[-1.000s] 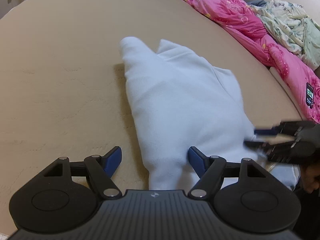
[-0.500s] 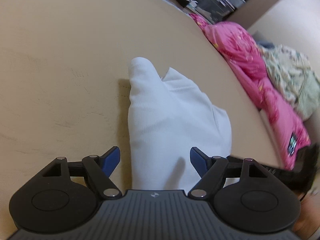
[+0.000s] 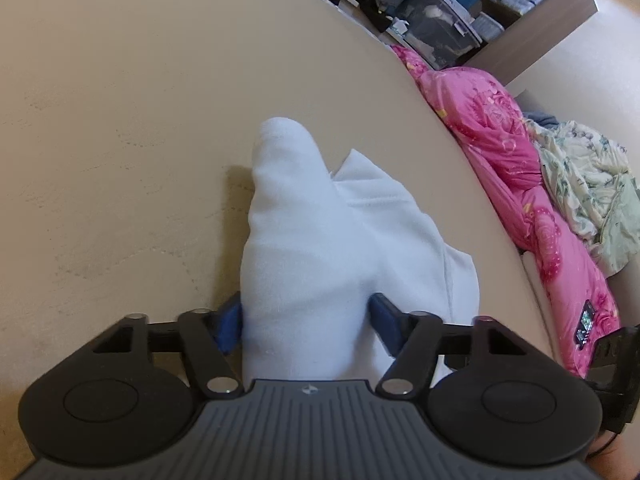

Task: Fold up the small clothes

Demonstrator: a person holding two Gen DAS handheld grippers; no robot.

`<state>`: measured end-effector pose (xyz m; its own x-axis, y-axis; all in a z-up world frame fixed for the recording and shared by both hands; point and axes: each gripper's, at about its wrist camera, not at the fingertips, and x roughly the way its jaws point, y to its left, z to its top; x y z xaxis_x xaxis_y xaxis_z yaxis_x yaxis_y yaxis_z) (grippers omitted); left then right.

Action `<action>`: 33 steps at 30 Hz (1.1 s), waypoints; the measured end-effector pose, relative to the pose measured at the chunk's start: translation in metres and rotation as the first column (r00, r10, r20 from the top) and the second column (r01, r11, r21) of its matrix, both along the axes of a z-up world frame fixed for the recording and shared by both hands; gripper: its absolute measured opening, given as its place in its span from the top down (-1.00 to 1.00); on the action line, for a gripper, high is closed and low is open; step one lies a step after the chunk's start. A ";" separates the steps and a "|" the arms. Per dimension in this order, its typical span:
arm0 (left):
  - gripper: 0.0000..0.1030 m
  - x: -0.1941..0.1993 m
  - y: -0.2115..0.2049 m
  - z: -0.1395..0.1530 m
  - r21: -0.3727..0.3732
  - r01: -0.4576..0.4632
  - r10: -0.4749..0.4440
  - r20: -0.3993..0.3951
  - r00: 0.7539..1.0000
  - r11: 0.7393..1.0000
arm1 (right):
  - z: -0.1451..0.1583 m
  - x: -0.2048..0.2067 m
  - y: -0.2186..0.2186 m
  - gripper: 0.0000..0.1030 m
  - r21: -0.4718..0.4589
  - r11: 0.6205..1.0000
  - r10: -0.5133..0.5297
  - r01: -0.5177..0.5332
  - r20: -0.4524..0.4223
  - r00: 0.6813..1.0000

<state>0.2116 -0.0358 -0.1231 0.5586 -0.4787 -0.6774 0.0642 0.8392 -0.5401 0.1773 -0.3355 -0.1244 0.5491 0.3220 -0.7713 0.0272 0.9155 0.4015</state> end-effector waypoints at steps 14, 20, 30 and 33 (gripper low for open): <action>0.33 -0.015 0.040 0.083 0.106 0.011 -0.036 0.230 0.972 0.994 | 0.039 -0.004 0.039 0.71 0.084 0.987 0.106 -0.136 0.287 0.952; -0.01 -0.017 0.094 0.077 0.207 -0.128 0.092 0.176 0.980 0.970 | 0.027 0.008 0.056 0.34 -0.015 0.997 0.079 -0.077 0.188 0.979; -0.01 -0.050 0.060 0.057 0.323 0.125 -0.166 0.104 0.981 0.938 | 0.027 -0.010 0.069 0.33 -0.097 0.978 0.199 -0.187 0.137 0.970; -0.04 -0.060 0.042 0.055 0.441 0.127 -0.205 0.134 0.970 0.888 | 0.024 -0.009 0.059 0.53 -0.034 0.987 0.163 -0.160 0.116 0.980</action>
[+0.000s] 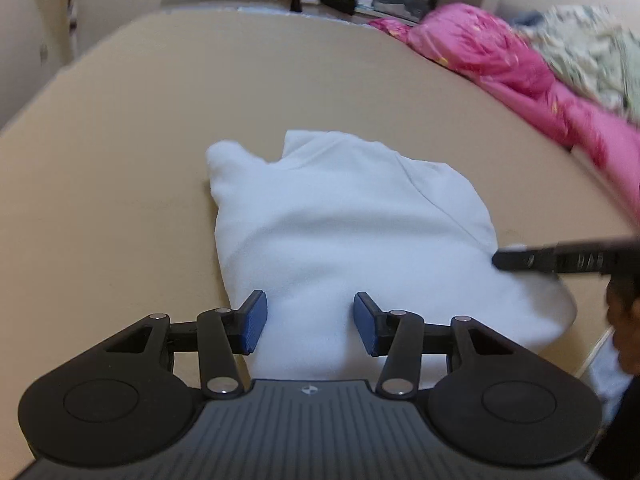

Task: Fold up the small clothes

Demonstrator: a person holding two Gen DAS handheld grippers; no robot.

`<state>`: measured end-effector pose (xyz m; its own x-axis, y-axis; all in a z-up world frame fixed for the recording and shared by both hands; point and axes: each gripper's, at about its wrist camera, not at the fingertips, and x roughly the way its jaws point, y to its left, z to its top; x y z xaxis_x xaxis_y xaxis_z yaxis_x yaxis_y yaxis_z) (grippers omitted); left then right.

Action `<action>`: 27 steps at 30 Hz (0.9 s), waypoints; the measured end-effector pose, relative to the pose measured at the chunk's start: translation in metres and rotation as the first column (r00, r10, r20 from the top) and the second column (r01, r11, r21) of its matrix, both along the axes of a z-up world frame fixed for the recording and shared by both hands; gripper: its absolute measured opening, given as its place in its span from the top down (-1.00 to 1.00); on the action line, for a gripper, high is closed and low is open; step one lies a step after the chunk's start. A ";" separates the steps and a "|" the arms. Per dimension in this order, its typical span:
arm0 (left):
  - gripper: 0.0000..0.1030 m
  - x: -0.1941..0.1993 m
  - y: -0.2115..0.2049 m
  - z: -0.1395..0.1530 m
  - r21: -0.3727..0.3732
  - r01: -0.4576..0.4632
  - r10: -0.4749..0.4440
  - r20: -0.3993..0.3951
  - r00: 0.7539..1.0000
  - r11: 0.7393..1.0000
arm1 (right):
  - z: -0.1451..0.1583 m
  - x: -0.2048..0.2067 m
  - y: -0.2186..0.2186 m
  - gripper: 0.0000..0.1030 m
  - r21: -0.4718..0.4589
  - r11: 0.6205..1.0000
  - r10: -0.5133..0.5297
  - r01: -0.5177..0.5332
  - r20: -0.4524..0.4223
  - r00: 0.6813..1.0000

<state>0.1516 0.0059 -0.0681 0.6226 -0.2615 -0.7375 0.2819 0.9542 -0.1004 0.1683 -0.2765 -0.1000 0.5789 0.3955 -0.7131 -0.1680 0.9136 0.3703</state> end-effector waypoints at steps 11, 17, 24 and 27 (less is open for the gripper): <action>-0.09 -0.040 -0.043 -0.010 0.273 0.170 -0.184 0.027 0.983 0.947 | 0.018 -0.031 0.003 0.57 -0.082 0.994 0.080 -0.077 0.037 0.996; -0.75 -0.082 -0.023 0.036 0.190 0.067 -0.082 0.073 0.994 0.979 | 0.021 -0.042 -0.029 0.60 -0.243 0.954 -0.172 0.177 0.039 0.984; -0.99 -0.165 -0.020 0.073 0.083 -0.138 0.116 0.231 0.966 0.987 | 0.074 -0.133 -0.015 -0.38 -0.111 0.970 -0.181 0.215 0.258 0.949; -0.99 -0.197 -0.035 0.078 0.098 -0.187 0.156 0.262 0.952 0.977 | 0.083 -0.173 0.011 -0.41 -0.119 0.975 -0.143 0.188 0.313 0.939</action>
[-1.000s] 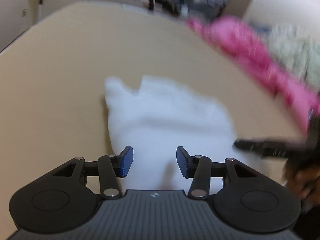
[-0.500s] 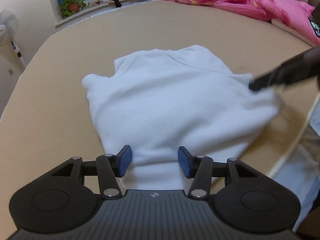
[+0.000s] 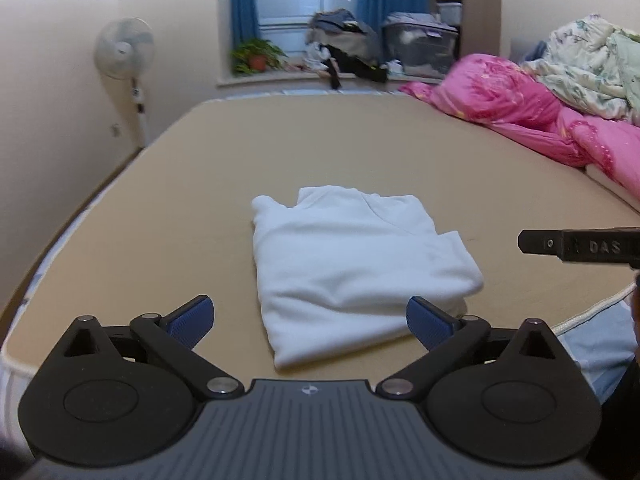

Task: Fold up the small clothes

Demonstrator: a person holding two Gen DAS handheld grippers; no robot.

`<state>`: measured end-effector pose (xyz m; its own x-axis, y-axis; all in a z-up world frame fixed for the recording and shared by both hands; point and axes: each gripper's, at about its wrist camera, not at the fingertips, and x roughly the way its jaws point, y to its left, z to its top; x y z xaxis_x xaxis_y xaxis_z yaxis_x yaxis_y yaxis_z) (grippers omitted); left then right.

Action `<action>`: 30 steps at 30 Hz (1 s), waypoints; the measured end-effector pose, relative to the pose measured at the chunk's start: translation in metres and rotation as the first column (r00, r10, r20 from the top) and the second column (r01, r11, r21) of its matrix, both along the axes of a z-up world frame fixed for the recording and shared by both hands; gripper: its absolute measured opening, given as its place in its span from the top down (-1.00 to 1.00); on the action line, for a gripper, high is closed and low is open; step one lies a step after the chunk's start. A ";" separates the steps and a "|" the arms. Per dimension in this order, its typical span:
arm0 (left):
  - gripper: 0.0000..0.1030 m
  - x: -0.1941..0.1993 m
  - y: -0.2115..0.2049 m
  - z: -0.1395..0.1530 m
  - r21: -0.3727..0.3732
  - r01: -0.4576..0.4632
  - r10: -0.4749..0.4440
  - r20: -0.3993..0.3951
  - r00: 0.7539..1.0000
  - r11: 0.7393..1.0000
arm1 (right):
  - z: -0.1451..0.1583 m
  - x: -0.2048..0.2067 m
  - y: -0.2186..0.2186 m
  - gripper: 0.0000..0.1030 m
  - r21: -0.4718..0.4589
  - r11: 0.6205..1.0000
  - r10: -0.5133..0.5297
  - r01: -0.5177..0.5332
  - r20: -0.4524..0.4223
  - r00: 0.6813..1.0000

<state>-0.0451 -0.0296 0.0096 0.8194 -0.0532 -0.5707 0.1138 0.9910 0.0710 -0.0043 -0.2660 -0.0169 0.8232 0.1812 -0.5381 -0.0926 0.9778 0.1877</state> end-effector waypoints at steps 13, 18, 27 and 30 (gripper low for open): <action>-0.99 -0.077 -0.002 -0.003 -0.115 -0.102 0.096 -0.055 0.994 0.988 | 0.007 -0.079 0.034 -0.58 -0.057 0.998 -0.003 0.006 0.052 0.999; -0.99 -0.070 -0.008 -0.004 -0.099 -0.075 0.075 0.005 0.997 0.992 | 0.000 -0.075 0.047 -0.58 -0.079 0.997 0.028 -0.025 0.037 0.999; -0.99 -0.070 -0.005 -0.005 -0.103 -0.071 0.073 0.017 0.997 0.992 | 0.000 -0.077 0.056 -0.57 -0.126 0.991 0.054 -0.046 0.066 0.996; -0.99 -0.069 -0.003 -0.006 -0.107 -0.075 0.076 0.008 0.997 0.991 | -0.001 -0.077 0.057 -0.57 -0.135 0.989 0.062 -0.053 0.067 0.996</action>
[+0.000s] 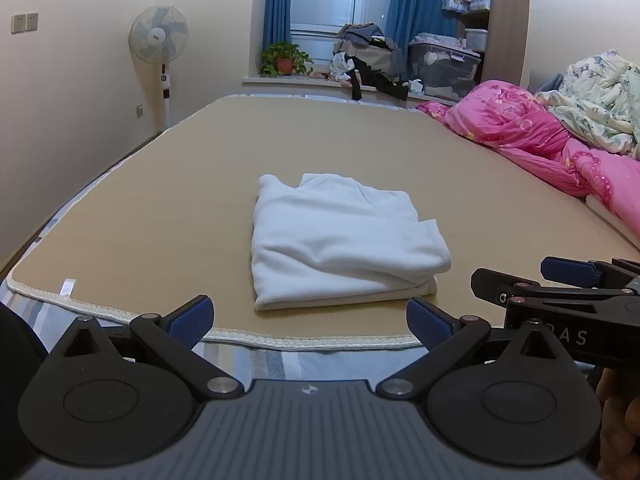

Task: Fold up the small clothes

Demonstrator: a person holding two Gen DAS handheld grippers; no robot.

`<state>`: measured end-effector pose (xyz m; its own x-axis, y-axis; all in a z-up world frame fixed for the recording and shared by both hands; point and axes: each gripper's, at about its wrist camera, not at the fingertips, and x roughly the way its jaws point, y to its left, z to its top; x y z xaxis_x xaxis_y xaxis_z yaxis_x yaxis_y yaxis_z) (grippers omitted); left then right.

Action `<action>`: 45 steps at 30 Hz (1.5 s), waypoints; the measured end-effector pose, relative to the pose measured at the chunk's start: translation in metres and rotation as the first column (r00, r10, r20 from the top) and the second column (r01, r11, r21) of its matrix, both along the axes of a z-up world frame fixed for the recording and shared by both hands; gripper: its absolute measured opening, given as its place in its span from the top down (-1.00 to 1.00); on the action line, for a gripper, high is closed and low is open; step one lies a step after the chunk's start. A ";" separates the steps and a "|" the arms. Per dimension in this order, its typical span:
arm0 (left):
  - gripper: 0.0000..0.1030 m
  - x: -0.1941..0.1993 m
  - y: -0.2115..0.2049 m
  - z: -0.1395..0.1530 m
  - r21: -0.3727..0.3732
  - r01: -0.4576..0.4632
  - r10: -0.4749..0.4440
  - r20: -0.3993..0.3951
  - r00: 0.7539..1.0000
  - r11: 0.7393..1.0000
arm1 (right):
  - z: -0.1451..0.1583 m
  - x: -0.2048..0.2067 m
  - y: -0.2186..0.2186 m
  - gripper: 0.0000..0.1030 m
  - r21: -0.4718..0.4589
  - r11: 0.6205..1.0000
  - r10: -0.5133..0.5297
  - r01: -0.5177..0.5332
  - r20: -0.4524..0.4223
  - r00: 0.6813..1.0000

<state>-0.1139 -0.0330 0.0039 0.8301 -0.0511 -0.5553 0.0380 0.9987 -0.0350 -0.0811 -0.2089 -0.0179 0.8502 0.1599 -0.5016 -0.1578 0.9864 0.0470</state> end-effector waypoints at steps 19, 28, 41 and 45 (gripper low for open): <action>-0.99 0.003 -0.002 -0.004 0.001 0.001 -0.001 -0.012 1.000 1.000 | -0.002 0.003 -0.003 -0.56 -0.003 1.000 0.000 0.000 -0.012 1.000; -0.99 0.003 -0.003 -0.005 0.002 0.001 -0.001 -0.012 1.000 1.000 | -0.001 0.003 -0.004 -0.56 -0.003 1.000 0.001 -0.001 -0.013 1.000; -0.99 0.002 -0.003 -0.005 0.002 0.002 -0.002 -0.011 1.000 1.000 | -0.001 0.002 -0.004 -0.56 -0.002 1.000 0.001 -0.001 -0.013 1.000; -0.99 0.002 -0.003 -0.005 0.003 0.001 -0.001 -0.011 1.000 1.000 | -0.001 0.002 -0.005 -0.56 -0.002 1.000 0.002 -0.002 -0.013 1.000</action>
